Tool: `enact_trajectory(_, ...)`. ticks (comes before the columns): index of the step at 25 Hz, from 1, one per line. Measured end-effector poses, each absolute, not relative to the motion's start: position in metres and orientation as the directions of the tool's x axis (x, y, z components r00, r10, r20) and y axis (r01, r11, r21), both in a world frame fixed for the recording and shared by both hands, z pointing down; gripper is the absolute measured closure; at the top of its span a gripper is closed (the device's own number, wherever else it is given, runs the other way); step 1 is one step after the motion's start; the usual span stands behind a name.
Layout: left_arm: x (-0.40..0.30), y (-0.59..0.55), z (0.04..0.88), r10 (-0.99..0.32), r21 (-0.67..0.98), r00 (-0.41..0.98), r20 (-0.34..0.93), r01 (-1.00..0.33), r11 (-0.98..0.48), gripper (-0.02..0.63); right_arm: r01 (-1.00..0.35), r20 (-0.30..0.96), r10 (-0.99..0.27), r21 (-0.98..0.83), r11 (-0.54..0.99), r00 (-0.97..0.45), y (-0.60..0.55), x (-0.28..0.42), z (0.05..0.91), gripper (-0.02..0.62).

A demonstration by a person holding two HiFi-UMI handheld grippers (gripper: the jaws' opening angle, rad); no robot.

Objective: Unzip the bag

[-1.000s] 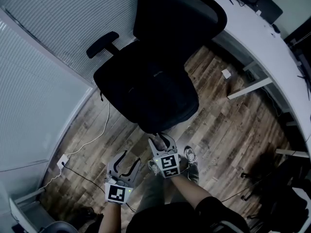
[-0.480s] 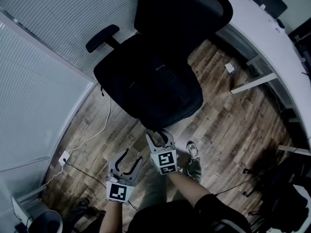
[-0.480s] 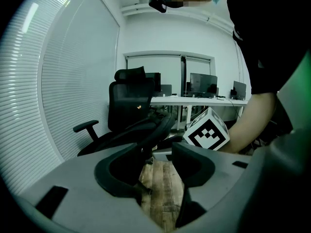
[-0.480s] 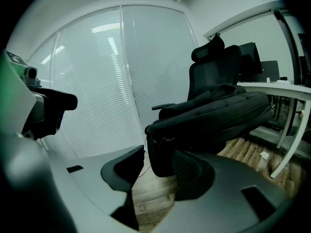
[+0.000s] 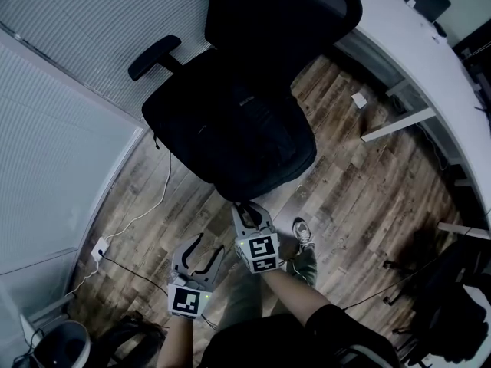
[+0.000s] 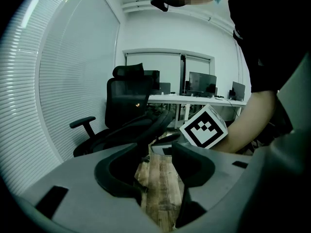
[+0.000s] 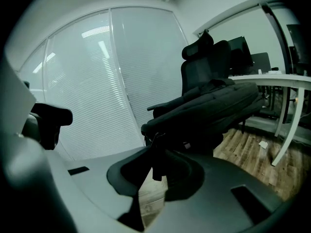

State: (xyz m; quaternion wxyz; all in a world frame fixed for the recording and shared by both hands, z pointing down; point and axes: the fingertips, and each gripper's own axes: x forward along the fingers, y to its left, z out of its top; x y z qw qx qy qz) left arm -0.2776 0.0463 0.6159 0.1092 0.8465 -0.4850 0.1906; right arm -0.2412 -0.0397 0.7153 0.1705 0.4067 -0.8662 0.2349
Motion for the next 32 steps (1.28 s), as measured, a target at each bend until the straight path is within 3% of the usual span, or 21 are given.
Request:
enact_trajectory(8, -0.277, 0.035, 0.621, -0.786, 0.032, 0.453, 0.42, -0.873, -0.486, 0.394, -0.718, 0.486, -0.547, -0.295, 0.631, -0.681, -0.027, -0.234, 0.708, 0.526)
enact_trajectory(21, -0.272, -0.019, 0.667, -0.726, -0.171, 0.408, 0.553, -0.797, -0.579, 0.393, -0.567, 0.449, -0.379, -0.426, 0.705, -0.809, -0.032, -0.226, 0.681, 0.545)
enact_trajectory(28, -0.265, -0.052, 0.677, -0.709, -0.292, 0.426, 0.562, -0.7, -0.652, 0.364, -0.516, 0.44, -0.31, -0.494, 0.7, -0.842, -0.037, -0.224, 0.678, 0.546)
enact_trajectory(32, -0.251, -0.059, 0.686, -0.665, -0.384, 0.446, 0.599, -0.568, -0.728, 0.357, -0.479, 0.425, -0.269, -0.531, 0.699, -0.864, -0.041, -0.222, 0.674, 0.546)
